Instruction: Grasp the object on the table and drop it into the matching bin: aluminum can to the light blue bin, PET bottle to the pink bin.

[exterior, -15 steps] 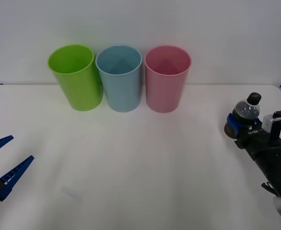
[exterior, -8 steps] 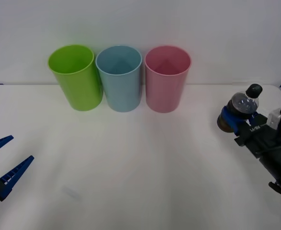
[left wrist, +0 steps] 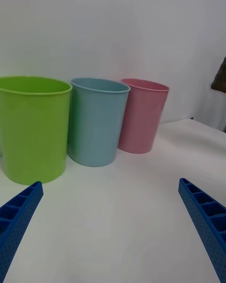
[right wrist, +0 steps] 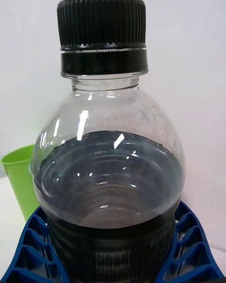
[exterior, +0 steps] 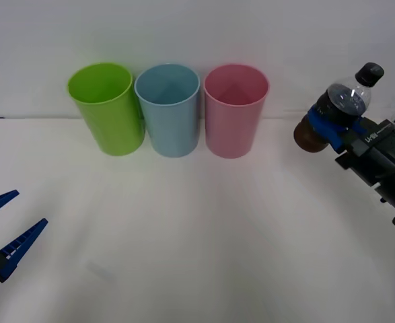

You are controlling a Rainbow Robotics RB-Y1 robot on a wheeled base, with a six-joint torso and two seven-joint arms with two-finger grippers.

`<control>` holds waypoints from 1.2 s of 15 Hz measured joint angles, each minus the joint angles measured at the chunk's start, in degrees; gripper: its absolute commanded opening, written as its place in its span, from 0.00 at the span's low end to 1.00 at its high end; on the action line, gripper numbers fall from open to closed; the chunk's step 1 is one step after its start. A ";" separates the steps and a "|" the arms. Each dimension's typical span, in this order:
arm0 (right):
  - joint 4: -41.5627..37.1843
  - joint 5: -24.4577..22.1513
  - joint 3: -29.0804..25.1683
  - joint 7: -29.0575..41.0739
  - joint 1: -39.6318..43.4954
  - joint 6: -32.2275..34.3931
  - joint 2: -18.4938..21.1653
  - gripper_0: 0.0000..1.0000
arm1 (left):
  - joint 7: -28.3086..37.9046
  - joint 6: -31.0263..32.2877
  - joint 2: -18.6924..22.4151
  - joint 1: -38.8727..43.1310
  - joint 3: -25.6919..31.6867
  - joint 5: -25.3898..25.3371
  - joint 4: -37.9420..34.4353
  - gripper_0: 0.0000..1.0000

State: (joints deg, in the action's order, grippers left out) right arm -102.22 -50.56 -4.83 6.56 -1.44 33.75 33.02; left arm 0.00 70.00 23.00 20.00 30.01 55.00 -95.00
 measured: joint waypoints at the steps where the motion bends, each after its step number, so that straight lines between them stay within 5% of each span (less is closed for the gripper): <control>1: -0.01 -0.15 0.24 2.18 -1.72 -0.18 0.96 0.00 | 0.00 0.00 0.00 0.00 0.00 0.00 0.00 1.00; 9: 8.32 -5.56 5.06 8.75 -16.67 -0.95 2.08 0.00 | 0.00 0.00 0.00 0.00 -0.01 0.00 0.00 1.00; 18: 23.98 -18.18 5.64 9.69 -31.91 -0.96 -7.81 0.00 | 0.00 0.00 0.00 0.00 -0.01 0.00 0.00 1.00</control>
State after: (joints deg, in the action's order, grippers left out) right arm -78.24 -68.74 0.81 16.26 -33.34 32.79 25.22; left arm 0.00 70.00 23.00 20.00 30.00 55.00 -95.00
